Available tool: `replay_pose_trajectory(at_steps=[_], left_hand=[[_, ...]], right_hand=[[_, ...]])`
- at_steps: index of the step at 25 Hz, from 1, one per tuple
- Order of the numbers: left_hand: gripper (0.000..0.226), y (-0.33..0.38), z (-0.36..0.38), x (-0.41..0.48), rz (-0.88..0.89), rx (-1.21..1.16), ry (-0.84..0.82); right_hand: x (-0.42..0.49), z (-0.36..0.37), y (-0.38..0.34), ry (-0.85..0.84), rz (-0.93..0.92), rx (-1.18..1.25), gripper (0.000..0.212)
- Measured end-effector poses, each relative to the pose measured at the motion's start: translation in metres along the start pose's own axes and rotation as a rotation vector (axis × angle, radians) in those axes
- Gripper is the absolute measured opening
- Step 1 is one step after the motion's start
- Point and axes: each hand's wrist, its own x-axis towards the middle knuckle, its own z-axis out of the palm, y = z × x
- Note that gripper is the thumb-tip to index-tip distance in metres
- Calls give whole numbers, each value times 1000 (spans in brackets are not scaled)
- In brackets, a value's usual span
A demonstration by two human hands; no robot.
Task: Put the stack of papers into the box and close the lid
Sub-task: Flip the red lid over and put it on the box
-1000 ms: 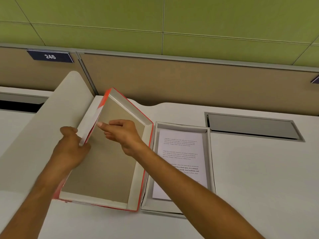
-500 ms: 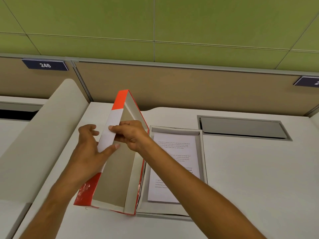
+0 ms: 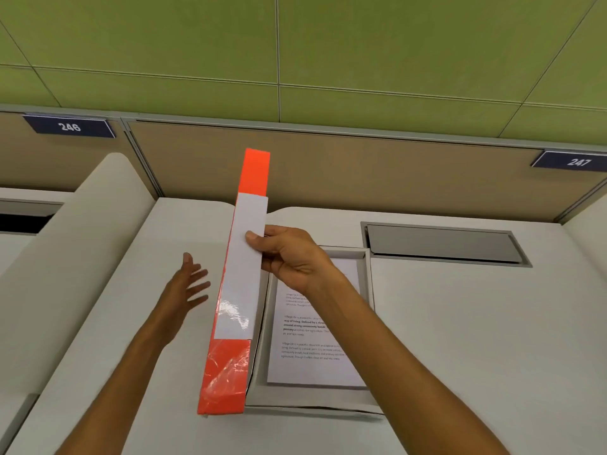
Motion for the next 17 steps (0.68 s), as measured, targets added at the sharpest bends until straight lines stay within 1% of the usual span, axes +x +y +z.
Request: replay_pose_trajectory(at_steps=[2, 3, 5, 6, 9, 11, 13, 17], left_hand=[[91, -19, -1, 14, -167, -74, -114], [89, -24, 2, 13, -221, -103, -178], [79, -25, 16, 2, -257, -171, -291], [76, -26, 24, -3, -253, -187, -308], [65, -25, 37, -13, -168, -149, -282], [60, -25, 41, -15, -56, -29, -272], [62, -25, 48, -18, 44, 136, -255], [63, -25, 75, -24, 155, 324, -203]], right_hand=[[-13, -4, -9, -41, -25, 23, 38], [-19, -8, -13, -61, -38, 32, 37], [-30, -16, -21, -85, -64, 40, 34], [-35, -23, -24, -87, -79, 43, 33], [-49, -54, -30, -50, -129, 53, 33], [-58, -82, -29, 7, -162, 53, 33], [-68, -112, -23, 89, -178, 53, 33], [-81, -166, 4, 247, -196, -14, 34]])
